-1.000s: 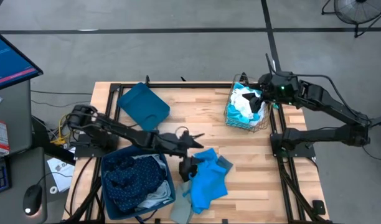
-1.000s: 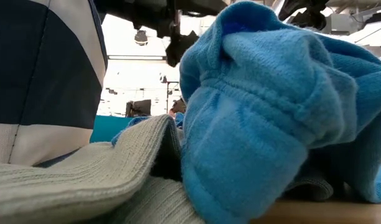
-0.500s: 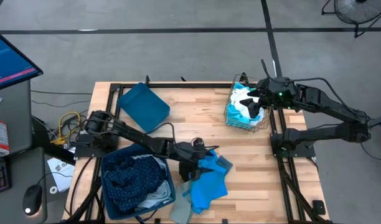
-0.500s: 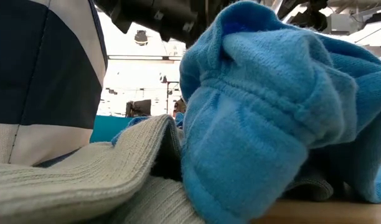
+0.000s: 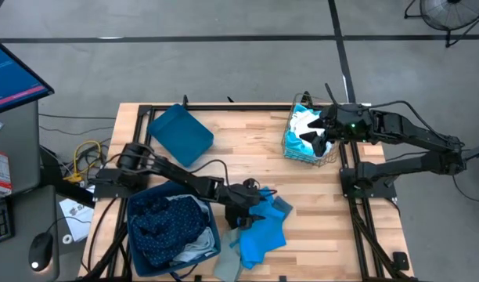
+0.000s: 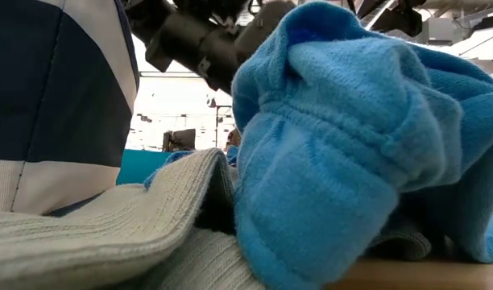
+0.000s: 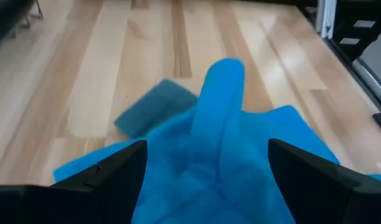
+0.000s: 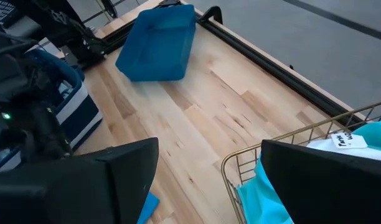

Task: Pick & Place Cloths
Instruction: Put the blue shorts into the wire basket

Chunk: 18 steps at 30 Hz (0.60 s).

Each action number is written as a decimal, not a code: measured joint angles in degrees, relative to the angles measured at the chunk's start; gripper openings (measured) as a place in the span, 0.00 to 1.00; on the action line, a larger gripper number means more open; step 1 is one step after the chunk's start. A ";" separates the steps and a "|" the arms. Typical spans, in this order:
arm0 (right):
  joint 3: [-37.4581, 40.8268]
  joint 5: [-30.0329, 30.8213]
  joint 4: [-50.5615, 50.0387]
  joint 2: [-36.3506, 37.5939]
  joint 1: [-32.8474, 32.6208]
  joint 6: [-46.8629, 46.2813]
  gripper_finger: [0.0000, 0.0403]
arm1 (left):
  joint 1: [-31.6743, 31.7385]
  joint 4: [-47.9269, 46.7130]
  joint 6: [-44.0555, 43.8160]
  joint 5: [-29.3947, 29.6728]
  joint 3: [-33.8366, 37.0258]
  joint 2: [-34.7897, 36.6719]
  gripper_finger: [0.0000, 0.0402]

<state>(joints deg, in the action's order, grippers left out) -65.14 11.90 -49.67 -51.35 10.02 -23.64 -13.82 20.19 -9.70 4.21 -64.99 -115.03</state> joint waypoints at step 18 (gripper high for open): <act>0.00 0.00 0.00 0.00 0.00 0.17 0.69 | 1.96 -3.89 -11.67 -0.11 -0.15 -0.42 0.29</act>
<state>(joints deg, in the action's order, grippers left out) -65.14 11.90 -49.67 -51.35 10.02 -23.47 -11.87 16.30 -21.37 4.10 -65.14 -115.45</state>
